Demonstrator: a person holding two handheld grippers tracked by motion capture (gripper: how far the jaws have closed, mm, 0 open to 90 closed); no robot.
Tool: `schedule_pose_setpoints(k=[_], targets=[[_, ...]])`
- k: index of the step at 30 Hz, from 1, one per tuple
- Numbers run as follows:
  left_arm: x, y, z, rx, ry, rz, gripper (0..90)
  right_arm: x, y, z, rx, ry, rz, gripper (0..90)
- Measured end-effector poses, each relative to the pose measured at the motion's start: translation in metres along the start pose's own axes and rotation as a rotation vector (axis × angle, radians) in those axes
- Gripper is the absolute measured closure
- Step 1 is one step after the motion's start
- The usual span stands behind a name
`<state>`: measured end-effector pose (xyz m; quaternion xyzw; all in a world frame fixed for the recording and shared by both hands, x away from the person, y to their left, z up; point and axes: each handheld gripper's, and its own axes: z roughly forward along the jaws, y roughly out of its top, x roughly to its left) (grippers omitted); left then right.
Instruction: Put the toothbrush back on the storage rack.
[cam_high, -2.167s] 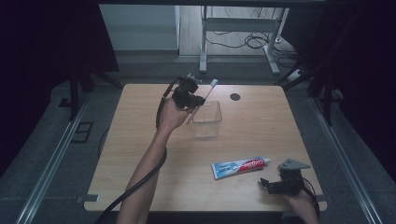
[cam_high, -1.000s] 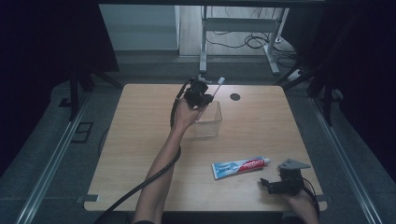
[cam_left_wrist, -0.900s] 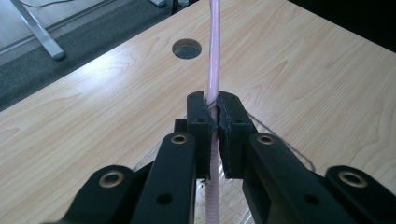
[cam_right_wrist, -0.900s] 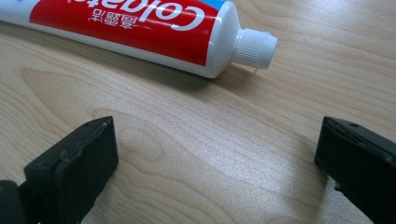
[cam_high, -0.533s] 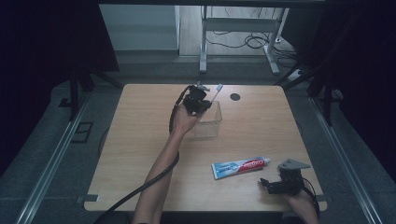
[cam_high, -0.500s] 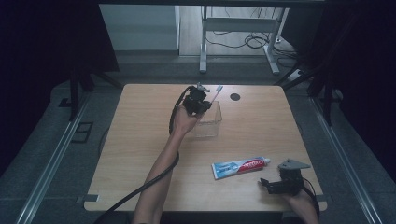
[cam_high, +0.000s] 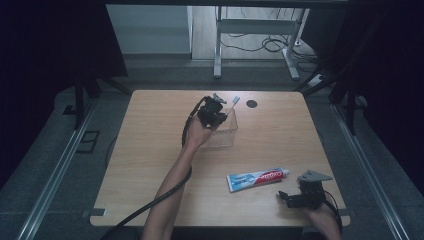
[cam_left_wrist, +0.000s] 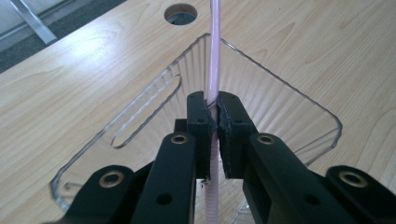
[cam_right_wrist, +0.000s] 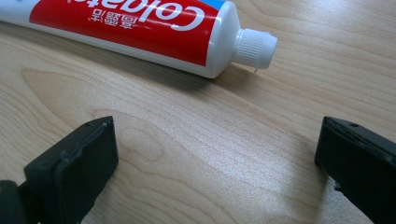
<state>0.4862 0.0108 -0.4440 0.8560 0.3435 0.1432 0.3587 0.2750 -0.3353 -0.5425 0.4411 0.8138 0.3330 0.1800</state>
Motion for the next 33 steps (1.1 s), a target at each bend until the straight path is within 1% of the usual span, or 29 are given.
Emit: schedule_pose_setpoints(k=[6,10,12,17,18,20,21,24,25,27,30,33], targets=[[-0.004,-0.001,0.005,0.021,-0.009,0.012,84.1,0.0,0.0,0.0,-0.001,-0.001,-0.002,0.0],[-0.006,-0.002,0.009,0.035,-0.005,0.025,83.9,0.0,0.0,0.0,-0.001,-0.001,-0.002,0.0],[-0.007,-0.002,0.01,0.037,-0.003,0.025,83.9,0.0,0.0,0.0,-0.001,-0.001,-0.002,0.0],[-0.007,-0.002,0.01,0.052,-0.006,0.045,83.2,0.0,0.0,0.0,-0.001,-0.001,-0.001,0.0],[-0.007,-0.001,0.01,0.057,-0.004,0.051,83.1,0.0,0.0,0.0,-0.001,-0.001,-0.002,0.0],[-0.009,-0.002,0.011,0.057,0.002,0.052,83.0,0.0,0.0,0.0,-0.001,-0.001,-0.002,0.0],[-0.009,-0.001,0.011,0.068,0.007,0.065,83.0,0.0,0.0,0.0,-0.001,-0.001,-0.001,0.0],[-0.011,-0.001,0.012,0.074,0.016,0.076,82.6,0.0,0.0,0.0,-0.001,-0.001,-0.002,0.0],[-0.012,-0.001,0.012,0.081,0.02,0.087,81.7,0.0,0.0,0.0,-0.001,-0.001,-0.002,0.0],[-0.012,-0.001,0.012,0.081,0.022,0.088,80.7,0.0,0.0,0.0,-0.001,-0.001,-0.002,0.0],[-0.012,-0.001,0.011,0.074,0.021,0.078,80.4,0.0,0.0,0.0,-0.001,0.0,-0.003,0.0],[-0.011,-0.001,0.01,0.074,0.022,0.08,79.8,0.0,0.0,0.0,-0.001,0.0,-0.003,0.0]])
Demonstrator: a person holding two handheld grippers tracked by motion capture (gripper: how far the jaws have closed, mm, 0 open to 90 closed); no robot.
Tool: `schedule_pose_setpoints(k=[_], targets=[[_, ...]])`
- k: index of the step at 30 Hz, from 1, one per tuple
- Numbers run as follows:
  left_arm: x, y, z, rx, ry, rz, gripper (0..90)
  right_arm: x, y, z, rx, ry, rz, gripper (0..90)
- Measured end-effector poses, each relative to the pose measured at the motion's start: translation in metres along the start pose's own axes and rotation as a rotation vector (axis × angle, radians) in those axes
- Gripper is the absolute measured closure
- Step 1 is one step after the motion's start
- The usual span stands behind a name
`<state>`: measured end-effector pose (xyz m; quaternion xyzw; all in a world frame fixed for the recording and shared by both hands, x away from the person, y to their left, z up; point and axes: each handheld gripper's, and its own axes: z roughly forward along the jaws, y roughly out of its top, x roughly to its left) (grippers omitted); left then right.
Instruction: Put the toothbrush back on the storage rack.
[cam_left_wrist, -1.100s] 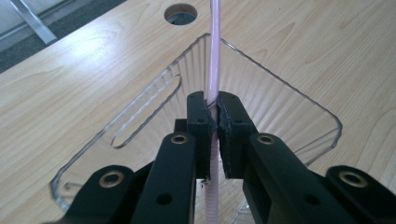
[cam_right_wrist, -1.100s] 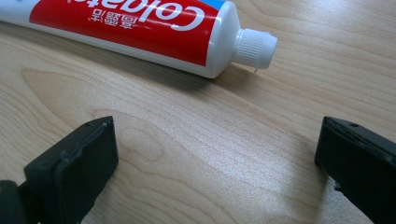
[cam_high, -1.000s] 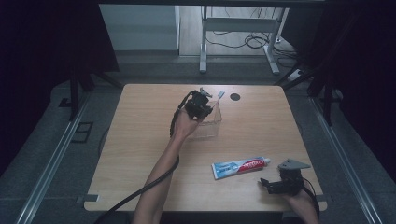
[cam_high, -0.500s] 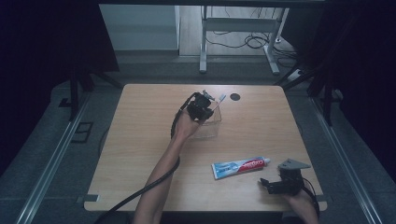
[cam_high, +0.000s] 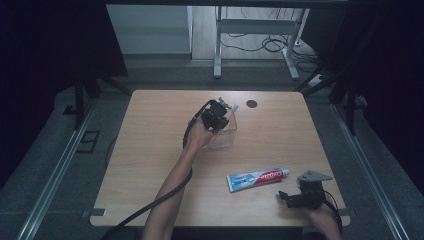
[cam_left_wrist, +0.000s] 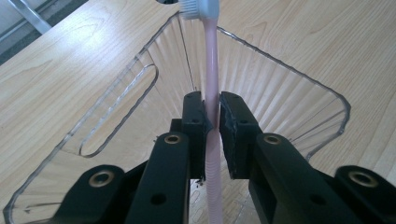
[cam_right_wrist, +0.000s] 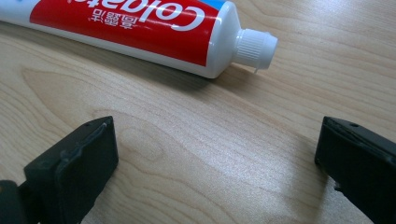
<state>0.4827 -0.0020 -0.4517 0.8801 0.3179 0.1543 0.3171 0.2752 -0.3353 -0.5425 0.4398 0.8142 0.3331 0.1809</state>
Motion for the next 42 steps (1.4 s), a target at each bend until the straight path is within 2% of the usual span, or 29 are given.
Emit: schedule_pose_setpoints(k=[9,17,24,27,32,39,42], targets=[[0.0,0.002,-0.008,-0.022,0.01,-0.008,70.1,0.0,0.0,0.0,0.001,0.0,0.002,0.0],[0.0,0.005,-0.022,-0.061,0.015,-0.025,55.8,0.0,0.0,0.0,0.0,0.0,0.0,0.0],[0.0,0.007,-0.036,-0.092,-0.022,-0.039,44.3,0.0,0.0,0.0,-0.001,-0.001,-0.001,0.0],[-0.001,0.007,-0.041,-0.106,-0.034,-0.044,36.7,0.0,0.0,0.0,0.0,-0.001,0.0,0.0],[-0.003,0.007,-0.047,-0.097,-0.046,-0.055,22.8,0.0,0.0,0.0,0.0,-0.001,0.0,0.0],[-0.003,0.003,-0.056,-0.117,-0.051,-0.067,14.8,0.0,0.0,0.0,0.0,-0.001,0.0,0.0],[-0.001,-0.001,-0.064,-0.126,-0.054,-0.074,14.0,0.0,0.0,0.0,0.0,-0.001,0.0,0.0]])
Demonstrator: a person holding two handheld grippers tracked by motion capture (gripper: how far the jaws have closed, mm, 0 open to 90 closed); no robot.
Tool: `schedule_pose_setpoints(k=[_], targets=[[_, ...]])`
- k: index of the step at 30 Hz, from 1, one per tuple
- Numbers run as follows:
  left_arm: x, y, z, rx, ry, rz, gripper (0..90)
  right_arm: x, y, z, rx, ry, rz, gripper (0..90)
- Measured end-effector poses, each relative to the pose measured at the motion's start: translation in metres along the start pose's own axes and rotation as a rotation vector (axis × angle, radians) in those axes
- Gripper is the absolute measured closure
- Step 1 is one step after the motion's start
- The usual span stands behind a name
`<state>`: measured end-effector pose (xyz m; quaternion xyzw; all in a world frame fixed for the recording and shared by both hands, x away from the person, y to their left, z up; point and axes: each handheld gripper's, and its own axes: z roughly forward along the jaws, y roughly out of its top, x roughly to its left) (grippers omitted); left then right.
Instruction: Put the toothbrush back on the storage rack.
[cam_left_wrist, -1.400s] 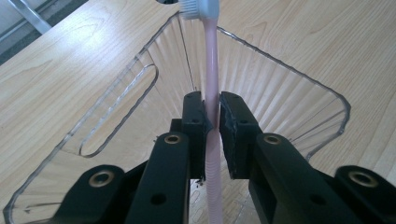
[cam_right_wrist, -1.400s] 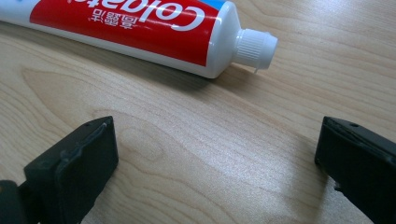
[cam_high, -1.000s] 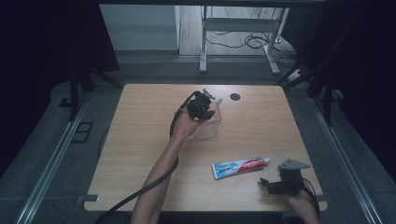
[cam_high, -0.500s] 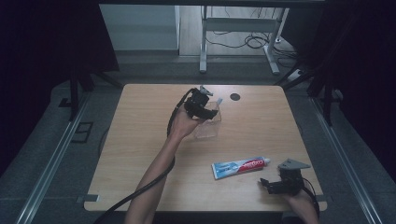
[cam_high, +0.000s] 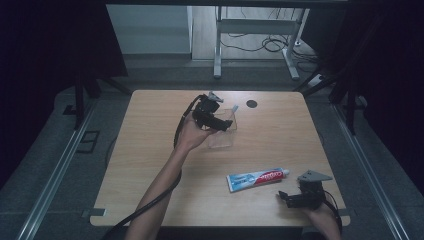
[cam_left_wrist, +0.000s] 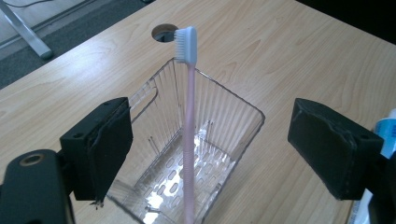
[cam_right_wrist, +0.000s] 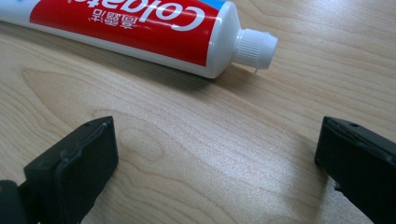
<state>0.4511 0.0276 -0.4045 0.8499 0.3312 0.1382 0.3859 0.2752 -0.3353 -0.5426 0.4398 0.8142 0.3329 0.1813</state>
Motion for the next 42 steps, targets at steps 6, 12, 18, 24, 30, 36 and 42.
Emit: schedule_pose_setpoints(k=[6,12,18,24,30,36,42], targets=[[0.001,-0.006,-0.009,-0.003,0.0,-0.002,13.2,0.0,0.0,0.0,0.0,0.0,0.001,0.0],[0.003,-0.015,-0.02,-0.019,0.002,-0.008,13.2,0.0,0.0,0.0,0.0,0.0,0.001,0.0],[0.006,-0.025,-0.028,-0.021,0.011,-0.016,13.0,0.0,0.0,0.0,0.0,0.0,0.0,0.0],[0.008,-0.037,-0.035,-0.026,0.016,-0.027,12.8,0.0,0.0,0.0,0.0,0.0,0.001,0.0],[0.009,-0.047,-0.04,-0.027,0.021,-0.032,12.8,0.0,0.0,0.0,0.0,0.0,0.0,0.0],[0.009,-0.057,-0.045,-0.016,0.039,-0.025,12.8,0.0,0.0,0.0,0.0,0.0,0.0,0.0],[0.006,-0.068,-0.049,-0.007,0.063,-0.004,12.8,0.0,0.0,0.0,0.001,0.0,0.0,0.0]])
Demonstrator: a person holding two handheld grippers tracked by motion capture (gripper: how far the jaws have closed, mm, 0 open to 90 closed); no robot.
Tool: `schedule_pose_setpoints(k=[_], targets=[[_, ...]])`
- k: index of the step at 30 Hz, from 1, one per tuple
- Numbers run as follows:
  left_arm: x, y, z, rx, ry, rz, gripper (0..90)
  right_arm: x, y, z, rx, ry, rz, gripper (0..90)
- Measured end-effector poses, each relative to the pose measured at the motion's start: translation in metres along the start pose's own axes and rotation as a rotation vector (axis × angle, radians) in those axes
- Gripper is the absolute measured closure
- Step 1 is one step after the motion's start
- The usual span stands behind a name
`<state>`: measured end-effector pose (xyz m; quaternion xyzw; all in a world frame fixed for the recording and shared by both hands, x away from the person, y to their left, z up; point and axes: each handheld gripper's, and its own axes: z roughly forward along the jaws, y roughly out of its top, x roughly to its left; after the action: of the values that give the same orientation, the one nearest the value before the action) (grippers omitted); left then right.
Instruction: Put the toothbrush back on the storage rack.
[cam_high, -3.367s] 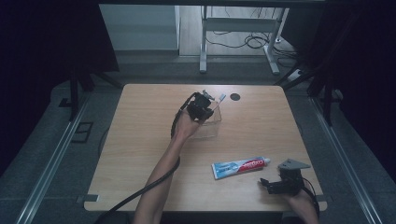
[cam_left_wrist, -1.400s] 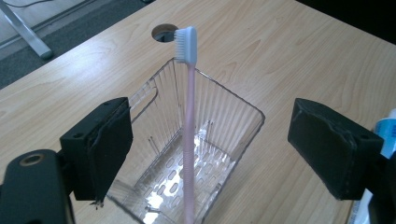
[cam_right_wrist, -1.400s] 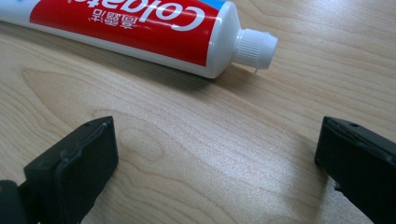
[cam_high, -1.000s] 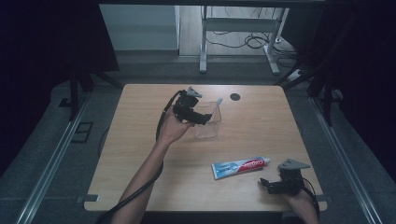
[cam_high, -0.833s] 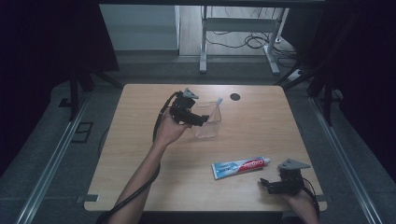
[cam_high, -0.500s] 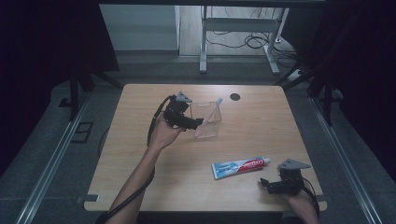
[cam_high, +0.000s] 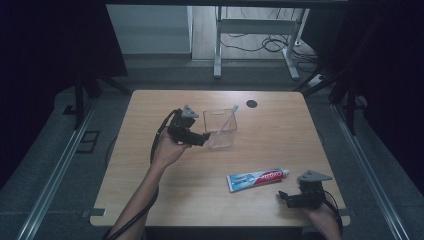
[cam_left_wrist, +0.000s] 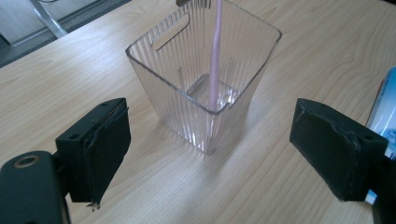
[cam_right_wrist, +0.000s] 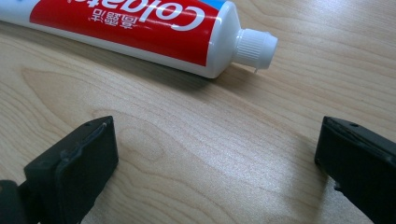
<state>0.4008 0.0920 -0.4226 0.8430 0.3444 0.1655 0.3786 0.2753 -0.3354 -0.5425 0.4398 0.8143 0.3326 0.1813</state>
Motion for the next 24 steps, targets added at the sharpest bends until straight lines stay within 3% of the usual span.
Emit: schedule_pose_setpoints(k=[24], targets=[[-0.01,-0.046,-0.007,0.021,0.014,-0.005,12.8,0.001,0.001,0.0,0.002,-0.008,0.007,0.0]])
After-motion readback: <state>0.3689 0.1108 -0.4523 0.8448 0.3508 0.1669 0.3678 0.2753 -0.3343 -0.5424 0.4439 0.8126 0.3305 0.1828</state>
